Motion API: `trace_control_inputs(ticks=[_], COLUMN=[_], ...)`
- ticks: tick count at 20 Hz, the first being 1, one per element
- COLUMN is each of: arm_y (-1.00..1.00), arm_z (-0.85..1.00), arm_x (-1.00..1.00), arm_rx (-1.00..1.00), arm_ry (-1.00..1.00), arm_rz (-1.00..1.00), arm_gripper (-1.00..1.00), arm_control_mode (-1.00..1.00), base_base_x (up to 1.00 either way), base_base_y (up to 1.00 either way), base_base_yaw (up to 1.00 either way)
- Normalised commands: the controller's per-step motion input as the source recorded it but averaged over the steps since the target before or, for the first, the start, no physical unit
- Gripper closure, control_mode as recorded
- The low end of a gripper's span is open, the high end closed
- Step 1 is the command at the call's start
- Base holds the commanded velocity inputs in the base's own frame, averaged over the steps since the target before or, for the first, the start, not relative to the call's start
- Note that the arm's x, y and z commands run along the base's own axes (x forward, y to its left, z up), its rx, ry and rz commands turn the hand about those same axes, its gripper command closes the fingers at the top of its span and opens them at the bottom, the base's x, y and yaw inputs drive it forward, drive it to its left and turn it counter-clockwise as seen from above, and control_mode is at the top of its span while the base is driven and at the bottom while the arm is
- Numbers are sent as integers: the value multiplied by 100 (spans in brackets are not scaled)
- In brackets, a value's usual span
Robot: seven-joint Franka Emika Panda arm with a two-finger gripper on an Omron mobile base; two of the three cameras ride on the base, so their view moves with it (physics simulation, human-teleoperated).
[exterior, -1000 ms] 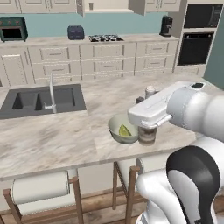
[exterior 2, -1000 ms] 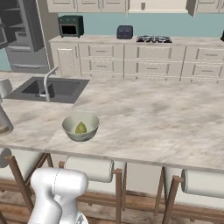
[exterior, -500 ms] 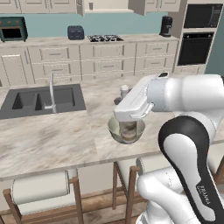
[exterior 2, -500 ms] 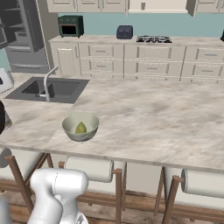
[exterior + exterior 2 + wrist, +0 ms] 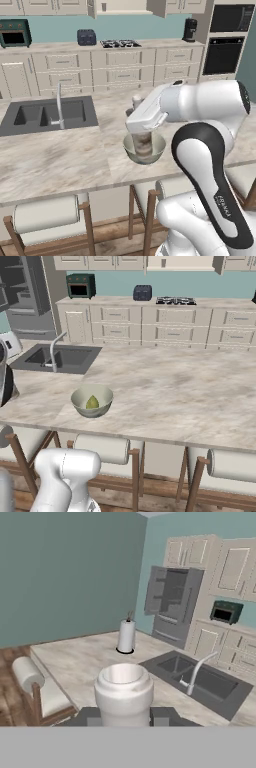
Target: There is a bowl on the dining counter. Grab a lemon wedge from the fridge and place it in the bowl. Then get the liquor bottle and glass cup from the cabinet and place them next to the bowl.
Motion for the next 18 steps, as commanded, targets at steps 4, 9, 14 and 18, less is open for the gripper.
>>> trace_control_inputs(ticks=[4, 9, 14, 18], arm_y=[0, 0, 0, 0], arm_z=[-32, -38, -26, -22], arm_x=[38, 41, 35, 24], arm_rx=[8, 12, 5, 0], arm_ry=[0, 0, 1, 0], arm_rz=[7, 9, 9, 7], arm_gripper=[100, 100, 100, 100], arm_control_mode=[-100, -100, -100, -100], base_base_x=[0, 0, 0, 0], base_base_y=[0, 0, 0, 0], base_base_yaw=[0, 0, 0, 0])
